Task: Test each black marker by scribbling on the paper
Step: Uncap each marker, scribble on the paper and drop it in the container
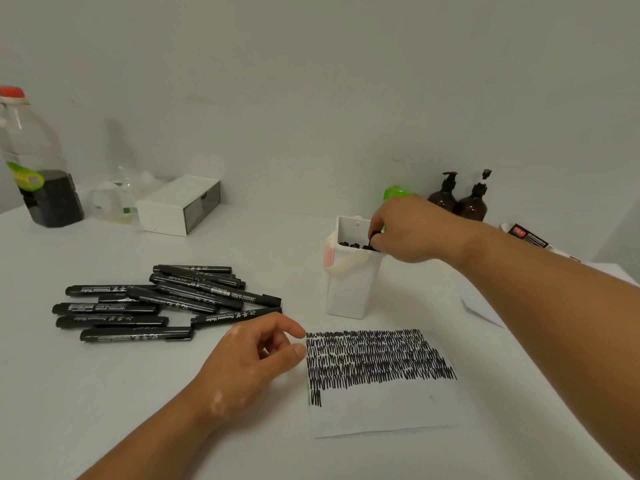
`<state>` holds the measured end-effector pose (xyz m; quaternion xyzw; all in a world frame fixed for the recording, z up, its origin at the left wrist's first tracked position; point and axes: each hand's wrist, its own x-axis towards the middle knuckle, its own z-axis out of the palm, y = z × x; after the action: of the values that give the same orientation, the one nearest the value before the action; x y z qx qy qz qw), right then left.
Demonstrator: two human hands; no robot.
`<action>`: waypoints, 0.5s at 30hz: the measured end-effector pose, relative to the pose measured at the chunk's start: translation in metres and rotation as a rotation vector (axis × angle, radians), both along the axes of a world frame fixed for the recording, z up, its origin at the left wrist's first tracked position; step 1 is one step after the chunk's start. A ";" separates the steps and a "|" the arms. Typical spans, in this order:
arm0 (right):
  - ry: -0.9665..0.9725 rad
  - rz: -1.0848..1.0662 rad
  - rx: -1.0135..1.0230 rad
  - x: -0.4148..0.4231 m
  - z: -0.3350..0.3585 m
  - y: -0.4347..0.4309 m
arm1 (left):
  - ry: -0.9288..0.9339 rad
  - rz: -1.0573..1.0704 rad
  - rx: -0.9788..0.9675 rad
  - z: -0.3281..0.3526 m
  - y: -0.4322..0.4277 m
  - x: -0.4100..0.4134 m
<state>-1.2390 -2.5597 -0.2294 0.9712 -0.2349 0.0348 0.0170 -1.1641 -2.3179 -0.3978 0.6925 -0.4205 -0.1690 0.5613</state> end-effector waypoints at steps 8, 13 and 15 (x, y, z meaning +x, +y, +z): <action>0.131 -0.014 0.014 0.006 -0.008 -0.002 | 0.000 -0.011 -0.007 -0.001 -0.001 0.002; 0.114 -0.038 0.076 0.004 -0.008 -0.003 | -0.017 -0.005 -0.002 -0.001 0.000 0.002; 0.077 -0.043 0.098 0.001 -0.003 -0.002 | -0.012 -0.008 -0.005 0.000 0.000 0.002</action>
<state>-1.2381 -2.5617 -0.2321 0.9662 -0.2564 -0.0147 -0.0210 -1.1620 -2.3181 -0.3980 0.6905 -0.4270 -0.1658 0.5598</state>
